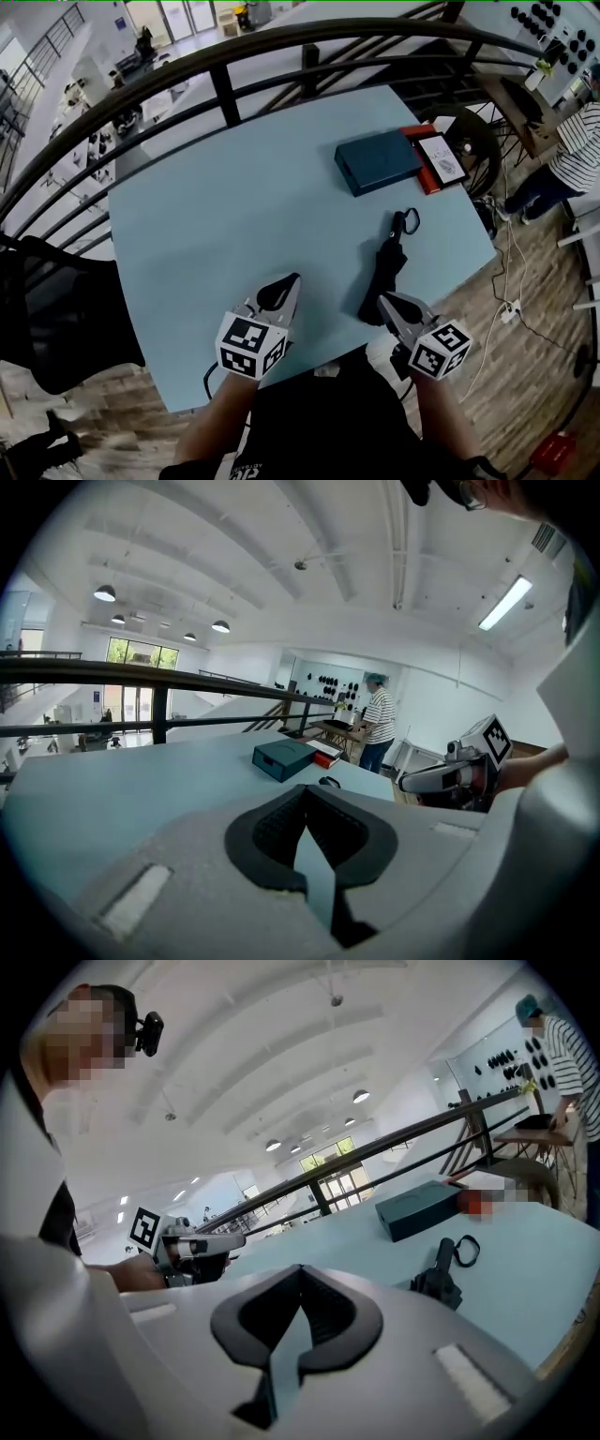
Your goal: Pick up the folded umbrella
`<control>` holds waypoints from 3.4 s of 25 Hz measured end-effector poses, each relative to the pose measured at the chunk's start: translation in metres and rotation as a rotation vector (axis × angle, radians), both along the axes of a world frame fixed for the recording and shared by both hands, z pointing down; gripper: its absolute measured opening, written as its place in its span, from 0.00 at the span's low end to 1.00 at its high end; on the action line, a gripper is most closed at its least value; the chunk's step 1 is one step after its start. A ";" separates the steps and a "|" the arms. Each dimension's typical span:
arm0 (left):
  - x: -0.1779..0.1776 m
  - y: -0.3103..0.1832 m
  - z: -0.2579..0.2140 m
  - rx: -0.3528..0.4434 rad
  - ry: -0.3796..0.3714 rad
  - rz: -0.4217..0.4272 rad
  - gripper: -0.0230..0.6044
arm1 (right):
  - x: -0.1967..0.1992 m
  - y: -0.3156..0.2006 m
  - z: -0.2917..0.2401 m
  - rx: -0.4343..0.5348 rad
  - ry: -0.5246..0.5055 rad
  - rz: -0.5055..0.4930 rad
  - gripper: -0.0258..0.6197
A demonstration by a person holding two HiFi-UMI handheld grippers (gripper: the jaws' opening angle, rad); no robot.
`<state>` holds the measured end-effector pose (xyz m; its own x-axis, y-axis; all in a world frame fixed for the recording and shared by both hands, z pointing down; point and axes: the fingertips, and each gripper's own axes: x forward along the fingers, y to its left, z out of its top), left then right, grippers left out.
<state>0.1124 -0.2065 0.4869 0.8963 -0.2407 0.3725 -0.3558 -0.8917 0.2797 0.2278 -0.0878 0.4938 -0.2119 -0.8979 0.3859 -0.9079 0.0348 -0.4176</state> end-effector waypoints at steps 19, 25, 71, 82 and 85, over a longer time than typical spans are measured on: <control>0.140 0.037 0.043 -0.218 -0.071 0.170 0.20 | 0.103 0.011 0.046 -0.115 -0.054 0.013 0.04; 0.173 0.066 0.080 -0.291 -0.122 0.252 0.31 | 0.116 0.032 0.065 -0.174 -0.065 0.051 0.04; 0.212 0.125 0.207 -0.082 -0.659 0.525 0.50 | 0.114 0.073 0.074 -0.226 -0.107 0.141 0.04; 0.140 0.077 0.207 -0.102 -0.763 0.523 0.51 | 0.079 0.056 0.073 -0.217 -0.111 0.076 0.04; 0.142 0.072 0.208 -0.219 -0.720 0.453 0.58 | 0.079 0.061 0.075 -0.220 -0.115 0.076 0.04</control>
